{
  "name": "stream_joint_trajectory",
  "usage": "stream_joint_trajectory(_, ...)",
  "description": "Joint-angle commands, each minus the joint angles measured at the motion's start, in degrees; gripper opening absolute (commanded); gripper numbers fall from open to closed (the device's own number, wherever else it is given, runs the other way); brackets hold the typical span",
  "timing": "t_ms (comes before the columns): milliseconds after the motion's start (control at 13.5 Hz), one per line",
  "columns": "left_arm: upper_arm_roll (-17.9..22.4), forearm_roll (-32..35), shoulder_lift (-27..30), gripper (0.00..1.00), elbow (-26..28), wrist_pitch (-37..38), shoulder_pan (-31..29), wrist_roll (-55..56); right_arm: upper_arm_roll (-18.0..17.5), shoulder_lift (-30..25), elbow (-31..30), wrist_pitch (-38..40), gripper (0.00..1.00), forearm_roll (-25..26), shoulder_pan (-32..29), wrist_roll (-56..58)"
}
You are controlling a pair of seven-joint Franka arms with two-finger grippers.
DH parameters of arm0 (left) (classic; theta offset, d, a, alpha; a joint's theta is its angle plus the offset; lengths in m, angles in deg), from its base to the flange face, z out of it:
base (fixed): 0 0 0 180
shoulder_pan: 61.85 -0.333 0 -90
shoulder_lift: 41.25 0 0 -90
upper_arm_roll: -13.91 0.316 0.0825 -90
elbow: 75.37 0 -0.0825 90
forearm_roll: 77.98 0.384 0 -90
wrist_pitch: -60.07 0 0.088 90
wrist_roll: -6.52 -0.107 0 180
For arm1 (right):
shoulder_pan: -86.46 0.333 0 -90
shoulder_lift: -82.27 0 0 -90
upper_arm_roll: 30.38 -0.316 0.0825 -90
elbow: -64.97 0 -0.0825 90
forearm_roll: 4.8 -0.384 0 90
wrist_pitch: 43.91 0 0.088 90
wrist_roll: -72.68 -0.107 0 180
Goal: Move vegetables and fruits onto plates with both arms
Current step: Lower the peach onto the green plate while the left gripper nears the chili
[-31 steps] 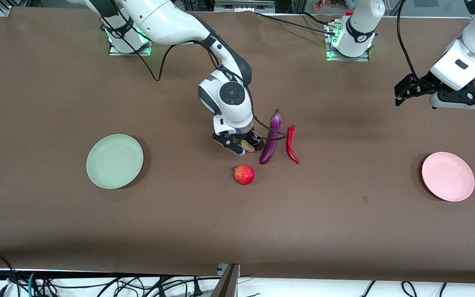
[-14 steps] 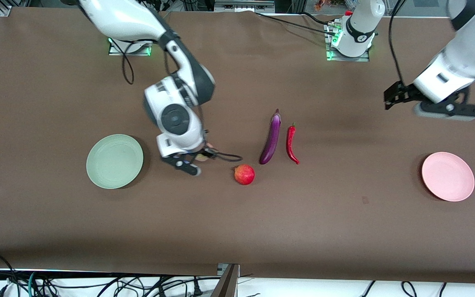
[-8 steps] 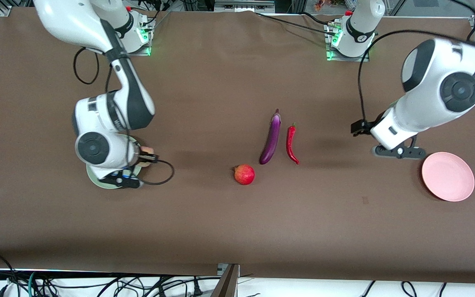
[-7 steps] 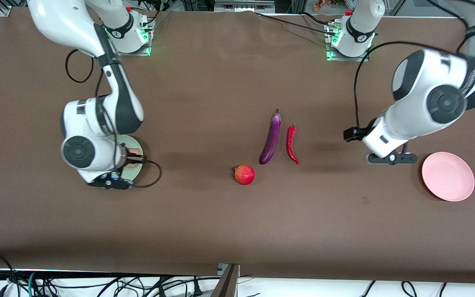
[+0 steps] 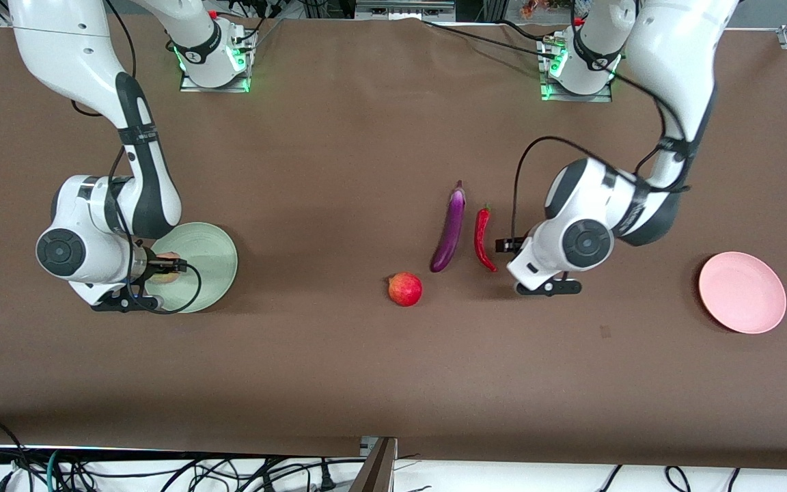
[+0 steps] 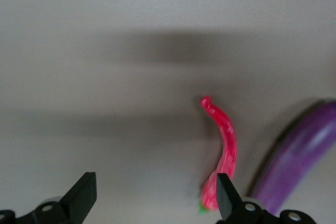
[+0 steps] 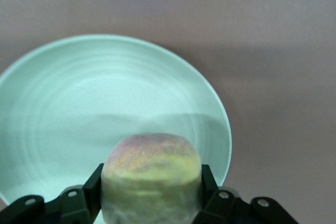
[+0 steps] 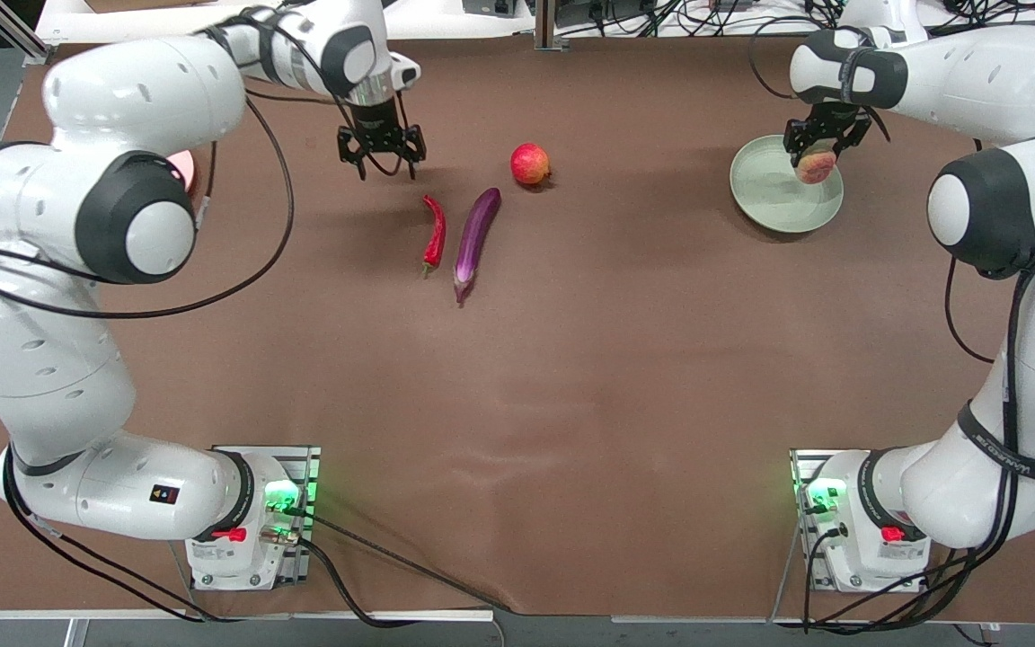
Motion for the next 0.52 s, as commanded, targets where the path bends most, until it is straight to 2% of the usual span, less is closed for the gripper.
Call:
stream_joint_trajectory(0,0.5,-1.5,-3.1,1.0,-1.8,-2.5,2.1,6.3,-0.4,-2.5,-4.7,-2.9,0.52,-2.6,0.2,1.2)
stream_joint_trajectory(296,0.4,-1.5,-5.0,1.0,-0.3,-6.5,4.6,11.1,-0.4,-2.6,-8.2,-7.8,0.94,-3.4,0.2,1.2)
stream_joint_trajectory(443,0.4,-1.5,-5.0,1.0,2.7,-10.8,5.3,12.1,-0.5,-3.0,-7.2,-7.0,0.99,-3.4,0.2,0.5)
